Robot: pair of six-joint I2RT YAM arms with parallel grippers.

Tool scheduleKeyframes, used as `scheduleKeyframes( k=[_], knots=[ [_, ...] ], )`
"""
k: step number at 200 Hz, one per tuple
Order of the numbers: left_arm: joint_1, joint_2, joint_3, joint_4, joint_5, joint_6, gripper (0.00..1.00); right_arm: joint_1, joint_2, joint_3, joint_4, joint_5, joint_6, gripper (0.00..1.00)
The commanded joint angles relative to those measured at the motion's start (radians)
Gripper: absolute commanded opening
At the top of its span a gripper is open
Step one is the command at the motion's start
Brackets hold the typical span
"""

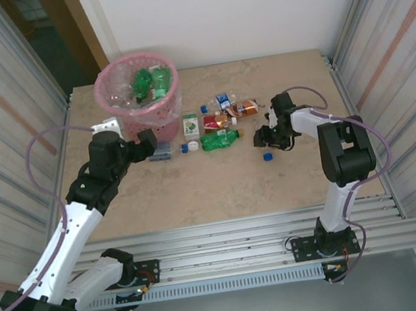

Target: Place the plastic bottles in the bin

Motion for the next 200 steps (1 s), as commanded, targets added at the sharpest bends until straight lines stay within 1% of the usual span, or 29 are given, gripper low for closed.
scheduleKeyframes(
  k=[1,32,58,92,119,144,166,179,200],
  knots=[
    [0.021,-0.009,-0.014,-0.002,0.020,-0.036,0.99,0.020,0.005,0.001,-0.001,0.046,0.007,0.48],
    [0.063,-0.007,-0.029,0.016,0.093,-0.076,0.99,0.039,-0.055,-0.027,0.003,0.066,0.014,0.39],
    [0.074,-0.013,-0.034,0.018,0.110,-0.095,0.99,0.061,-0.129,-0.053,0.011,0.067,0.030,0.33],
    [0.076,-0.024,-0.032,0.018,0.115,-0.106,0.99,0.112,-0.260,-0.084,0.034,0.070,0.057,0.31],
    [0.076,-0.029,-0.027,0.032,0.156,-0.110,0.99,0.157,-0.376,-0.112,0.085,0.045,0.076,0.31],
    [0.076,-0.037,-0.024,0.068,0.221,-0.119,0.99,0.204,-0.471,-0.141,0.165,-0.008,0.087,0.31],
    [0.073,-0.019,-0.014,0.120,0.323,-0.129,0.99,0.247,-0.517,-0.146,0.230,-0.049,0.087,0.31],
    [0.054,0.001,-0.005,0.155,0.371,-0.126,0.99,0.273,-0.533,-0.145,0.273,-0.075,0.085,0.31],
    [-0.021,0.048,0.039,0.191,0.399,-0.103,0.99,0.312,-0.547,-0.145,0.353,-0.109,0.091,0.32]
  ],
)
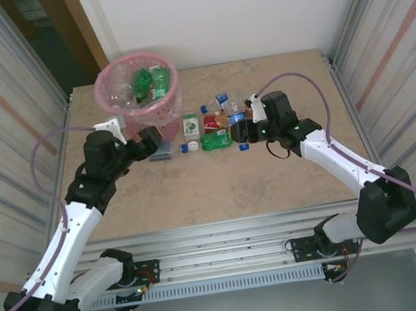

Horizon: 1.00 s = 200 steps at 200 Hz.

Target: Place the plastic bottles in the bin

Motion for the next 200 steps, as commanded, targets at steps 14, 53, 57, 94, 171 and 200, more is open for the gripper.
scheduleKeyframes(
  k=[14,53,57,94,171,200],
  knots=[
    [-0.118,0.080,0.098,0.115,0.119,0.033,0.99,0.057,-0.034,-0.003,0.175,-0.111,0.026,0.32],
    [-0.199,0.195,0.196,0.191,0.252,0.072,0.99,0.091,-0.011,0.038,0.262,-0.202,0.056,0.33],
    [-0.201,0.204,0.200,0.204,0.273,0.067,0.99,0.094,-0.009,0.041,0.270,-0.211,0.059,0.33],
    [-0.201,0.280,0.237,0.286,0.405,0.030,0.97,0.108,0.002,0.050,0.357,-0.314,0.098,0.33],
    [-0.202,0.348,0.255,0.333,0.488,0.011,0.93,0.151,0.030,0.089,0.417,-0.414,0.127,0.34],
    [-0.202,0.359,0.247,0.369,0.486,-0.012,0.85,0.164,0.033,0.093,0.413,-0.423,0.117,0.34]
  ],
)
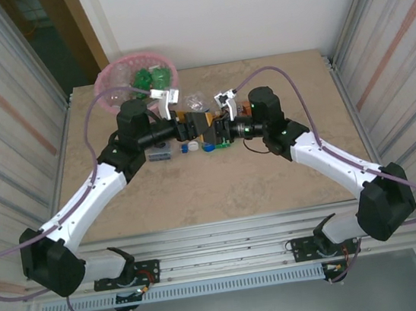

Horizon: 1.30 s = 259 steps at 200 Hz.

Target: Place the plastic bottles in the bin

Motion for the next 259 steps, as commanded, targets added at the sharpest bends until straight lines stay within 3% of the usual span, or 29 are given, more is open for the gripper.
scheduleKeyframes(
  k=[1,37,69,113,147,184,222,259],
  knots=[
    [-0.002,0.016,0.019,0.053,0.032,-0.021,0.85,0.014,0.004,0.042,0.033,-0.039,0.008,0.34],
    [0.003,0.021,0.020,0.068,0.039,-0.041,0.68,0.014,-0.001,0.053,0.006,-0.026,0.000,0.36],
    [0.012,0.012,0.016,0.061,0.038,-0.040,0.51,0.014,-0.016,0.054,-0.023,0.000,-0.021,0.46],
    [0.059,-0.028,0.062,-0.061,-0.007,0.057,0.45,0.012,-0.076,0.078,-0.194,0.113,-0.125,0.85],
    [0.123,-0.047,0.167,-0.239,-0.098,0.203,0.45,0.009,-0.143,0.079,-0.298,0.238,-0.186,1.00],
    [0.219,0.032,0.361,-0.388,-0.166,0.390,0.44,-0.009,-0.185,0.076,-0.369,0.354,-0.197,0.98],
    [0.249,0.214,0.644,-0.558,-0.342,0.584,0.44,-0.013,-0.205,0.071,-0.414,0.430,-0.186,0.98],
    [0.279,0.406,0.896,-0.715,-0.446,0.692,0.44,-0.015,-0.216,0.052,-0.436,0.511,-0.166,0.98]
  ],
)
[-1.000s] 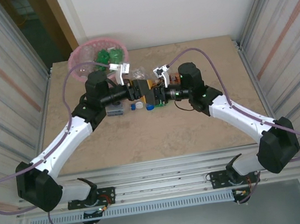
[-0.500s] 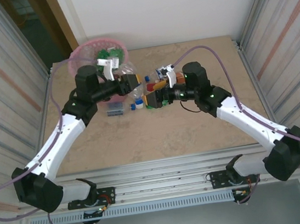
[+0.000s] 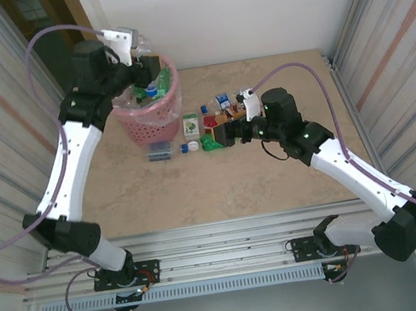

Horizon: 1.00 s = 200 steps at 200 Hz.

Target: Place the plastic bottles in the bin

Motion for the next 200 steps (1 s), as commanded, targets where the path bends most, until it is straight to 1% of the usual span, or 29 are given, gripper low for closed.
scheduleKeyframes(
  k=[1,32,59,97,145,173,200],
  knots=[
    [0.022,0.099,0.117,-0.166,-0.114,0.137,0.44,-0.004,-0.035,0.005,-0.033,0.081,0.000,0.98],
    [0.040,0.220,0.263,-0.276,-0.184,0.188,0.44,-0.005,-0.025,0.007,-0.060,0.110,0.009,0.98],
    [0.053,0.293,0.328,-0.340,-0.252,0.222,0.44,-0.006,-0.018,-0.005,-0.073,0.140,0.020,0.98],
    [0.062,0.339,0.335,-0.393,-0.347,0.265,0.45,-0.009,-0.007,-0.010,-0.095,0.176,0.027,0.98],
    [0.073,0.355,0.328,-0.447,-0.380,0.269,0.48,-0.011,0.012,-0.015,-0.086,0.184,0.035,0.98],
    [0.073,0.373,0.329,-0.436,-0.389,0.272,0.50,-0.012,0.016,-0.016,-0.082,0.183,0.034,0.98],
    [0.073,0.415,0.361,-0.429,-0.420,0.283,0.50,-0.011,0.008,-0.019,-0.077,0.184,0.034,0.98]
  ],
)
